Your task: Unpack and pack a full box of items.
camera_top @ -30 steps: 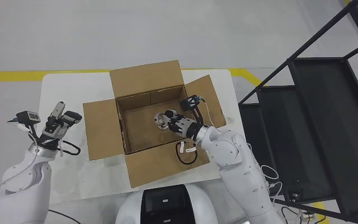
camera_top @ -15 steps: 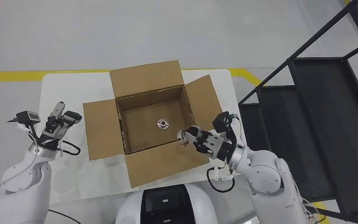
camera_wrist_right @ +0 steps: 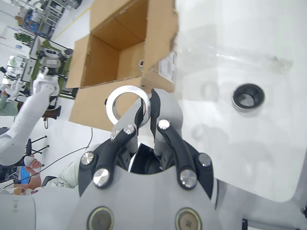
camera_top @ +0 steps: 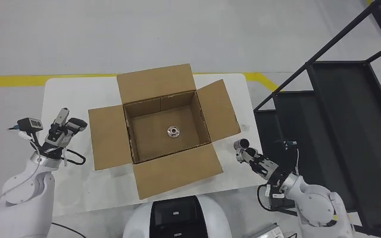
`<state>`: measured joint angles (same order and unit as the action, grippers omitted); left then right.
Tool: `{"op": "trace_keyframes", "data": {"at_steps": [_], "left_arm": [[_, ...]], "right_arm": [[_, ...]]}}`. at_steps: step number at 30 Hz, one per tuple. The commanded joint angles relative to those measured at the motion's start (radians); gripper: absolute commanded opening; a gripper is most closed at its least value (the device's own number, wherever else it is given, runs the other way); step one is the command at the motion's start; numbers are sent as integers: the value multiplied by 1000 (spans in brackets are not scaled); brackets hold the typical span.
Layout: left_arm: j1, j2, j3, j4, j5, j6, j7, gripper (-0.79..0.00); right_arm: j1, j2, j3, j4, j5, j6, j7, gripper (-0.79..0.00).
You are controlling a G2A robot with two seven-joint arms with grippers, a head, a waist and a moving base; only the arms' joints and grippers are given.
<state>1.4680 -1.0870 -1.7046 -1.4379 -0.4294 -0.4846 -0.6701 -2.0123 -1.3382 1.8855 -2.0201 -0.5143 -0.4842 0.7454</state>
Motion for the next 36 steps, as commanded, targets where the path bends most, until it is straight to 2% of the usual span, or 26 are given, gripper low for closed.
{"op": "trace_keyframes", "data": {"at_steps": [1,5,11,22,34,36], "left_arm": [[0,0,0,0,0,0,0,0],[0,0,0,0,0,0,0,0],[0,0,0,0,0,0,0,0],[0,0,0,0,0,0,0,0],[0,0,0,0,0,0,0,0],[0,0,0,0,0,0,0,0]], "right_arm": [[10,3,-11,39,-46,10,7,-785],[54,6,-68,125,-172,45,-33,-785],[140,3,-176,280,-363,135,-181,-785],[233,-5,-286,450,-570,319,-433,-785],[276,-11,-370,491,-682,451,-474,-785],[276,-11,-377,486,-692,464,-473,-566]]}}
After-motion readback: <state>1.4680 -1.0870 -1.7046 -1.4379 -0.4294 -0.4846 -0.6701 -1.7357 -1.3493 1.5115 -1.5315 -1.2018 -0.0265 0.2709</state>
